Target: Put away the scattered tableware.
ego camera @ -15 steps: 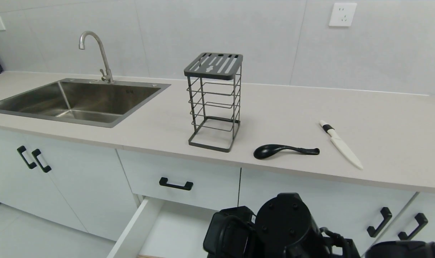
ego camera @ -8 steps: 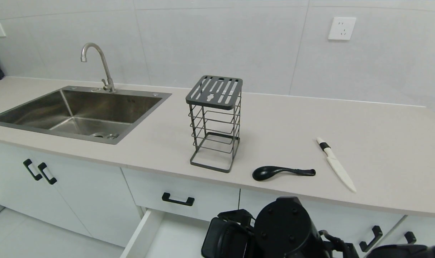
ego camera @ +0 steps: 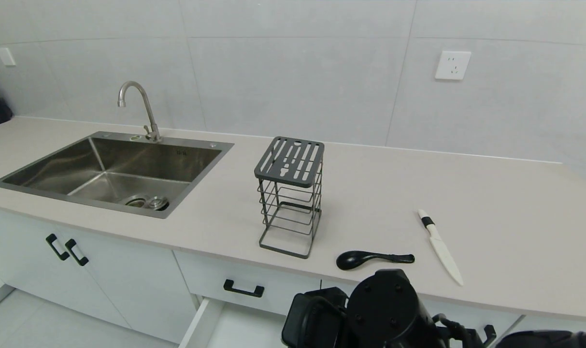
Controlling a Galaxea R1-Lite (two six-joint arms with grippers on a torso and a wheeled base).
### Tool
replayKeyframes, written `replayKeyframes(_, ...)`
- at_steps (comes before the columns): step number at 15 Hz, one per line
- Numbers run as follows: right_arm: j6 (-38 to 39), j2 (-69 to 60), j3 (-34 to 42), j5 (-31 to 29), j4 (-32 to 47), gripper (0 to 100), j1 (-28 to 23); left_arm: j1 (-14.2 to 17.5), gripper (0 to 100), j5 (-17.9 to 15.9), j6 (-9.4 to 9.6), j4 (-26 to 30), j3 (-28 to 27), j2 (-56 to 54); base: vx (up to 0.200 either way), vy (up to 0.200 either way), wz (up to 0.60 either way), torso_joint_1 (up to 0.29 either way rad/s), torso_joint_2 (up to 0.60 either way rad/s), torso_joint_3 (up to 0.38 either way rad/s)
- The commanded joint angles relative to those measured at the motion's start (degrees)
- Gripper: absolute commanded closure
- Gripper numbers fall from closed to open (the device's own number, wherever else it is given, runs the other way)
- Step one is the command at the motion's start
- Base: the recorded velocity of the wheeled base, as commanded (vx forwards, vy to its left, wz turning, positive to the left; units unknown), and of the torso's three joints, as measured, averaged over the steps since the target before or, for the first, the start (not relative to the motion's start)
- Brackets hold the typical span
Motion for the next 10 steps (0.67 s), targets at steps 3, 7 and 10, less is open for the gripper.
replayKeyframes(3,4.4,1.9,4.1,4.0,-0.3,0,-1.8,0.0,0,0.0,-0.05,0.0,0.0,0.1,0.000,0.000,0.00,0.274,-0.54,-0.264)
replayKeyframes(7,8.8,2.3,5.9,10.4,-5.3,0,-4.7,0.0,0,0.0,-0.05,0.0,0.0,0.1,0.000,0.000,0.00,0.065,-0.12,-0.053)
replayKeyframes(10,8.8,1.5,9.5,14.6,-6.7,0,-9.3,0.1,0,0.0,-0.05,0.0,0.0,0.1,0.000,0.000,0.00,0.000,0.00,0.000)
